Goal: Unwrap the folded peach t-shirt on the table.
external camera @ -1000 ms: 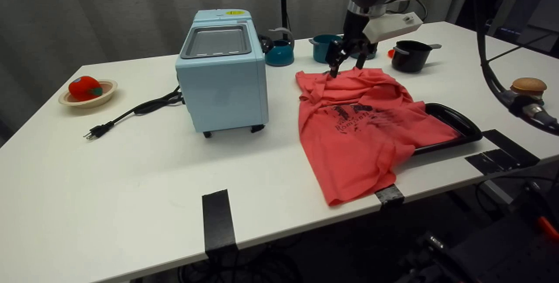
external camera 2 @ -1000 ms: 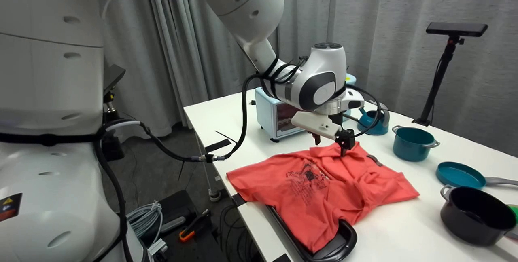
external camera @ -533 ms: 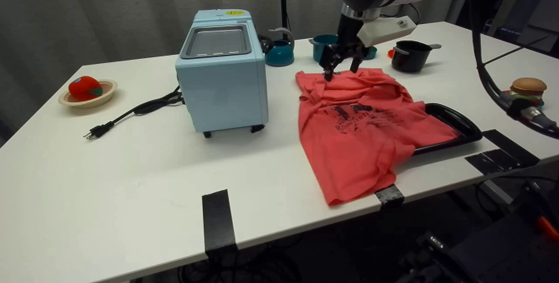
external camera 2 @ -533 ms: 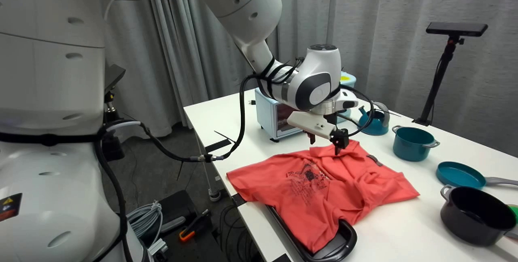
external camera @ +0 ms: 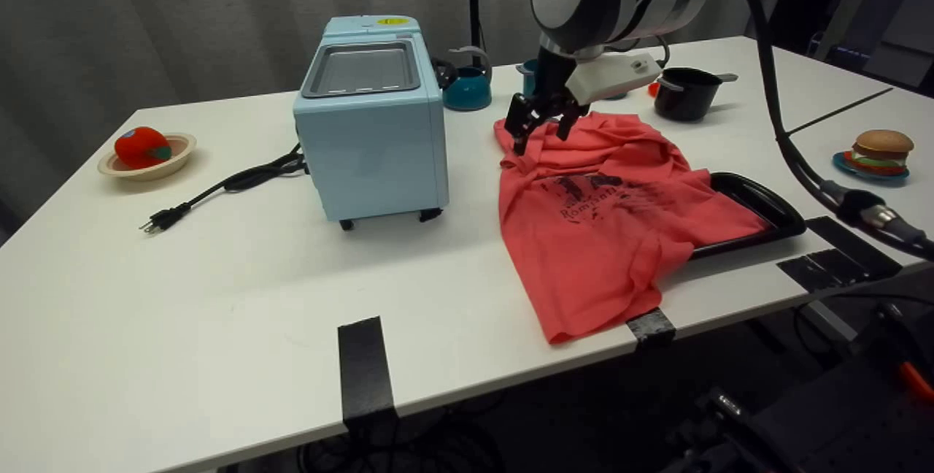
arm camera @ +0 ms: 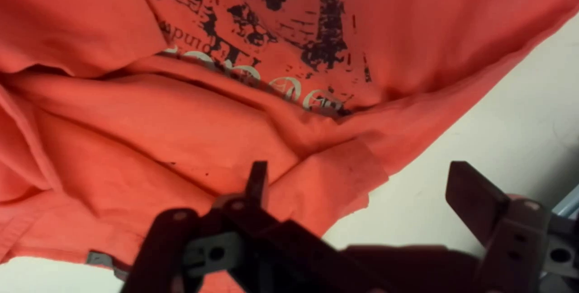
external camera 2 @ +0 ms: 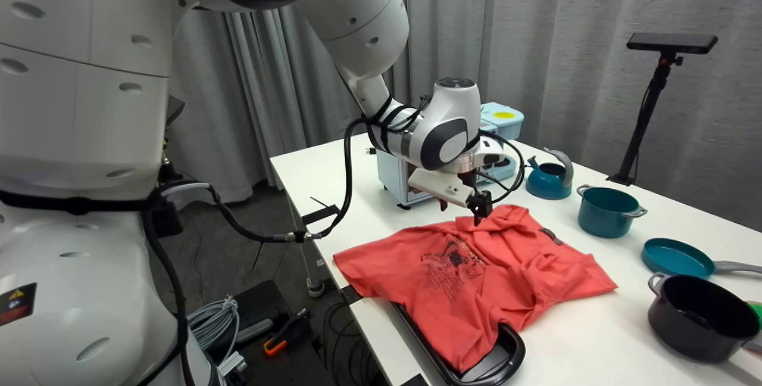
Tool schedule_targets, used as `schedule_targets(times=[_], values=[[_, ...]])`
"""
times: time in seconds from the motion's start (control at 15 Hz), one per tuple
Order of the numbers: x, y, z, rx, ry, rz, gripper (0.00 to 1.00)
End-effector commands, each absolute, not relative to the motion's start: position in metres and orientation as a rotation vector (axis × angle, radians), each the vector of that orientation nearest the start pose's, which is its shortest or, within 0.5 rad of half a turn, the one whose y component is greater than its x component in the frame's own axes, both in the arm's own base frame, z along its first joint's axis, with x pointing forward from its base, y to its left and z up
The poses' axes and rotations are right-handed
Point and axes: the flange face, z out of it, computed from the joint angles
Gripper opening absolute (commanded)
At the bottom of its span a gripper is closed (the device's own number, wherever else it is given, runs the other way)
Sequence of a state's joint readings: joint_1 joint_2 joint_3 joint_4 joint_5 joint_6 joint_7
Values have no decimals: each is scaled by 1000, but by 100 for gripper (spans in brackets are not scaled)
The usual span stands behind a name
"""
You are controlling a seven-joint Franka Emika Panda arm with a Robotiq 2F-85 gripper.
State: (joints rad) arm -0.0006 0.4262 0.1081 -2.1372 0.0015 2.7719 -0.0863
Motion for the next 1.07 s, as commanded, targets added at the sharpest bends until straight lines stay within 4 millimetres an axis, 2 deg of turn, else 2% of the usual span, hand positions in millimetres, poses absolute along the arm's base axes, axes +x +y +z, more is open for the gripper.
schedule_targets(times=[0.0, 0.4, 0.47, 0.53, 0.67, 0.73, 1.0], values=[[602, 71, 210, -3056, -233, -357, 100], [614, 78, 188, -3063, -193, -372, 100], [618, 76, 187, -3063, -188, -377, 95], [621, 76, 186, -3064, -185, -381, 72], [625, 75, 186, -3067, -183, -394, 68], [627, 74, 186, -3069, -181, -397, 61], [632, 71, 191, -3077, -158, -410, 29]])
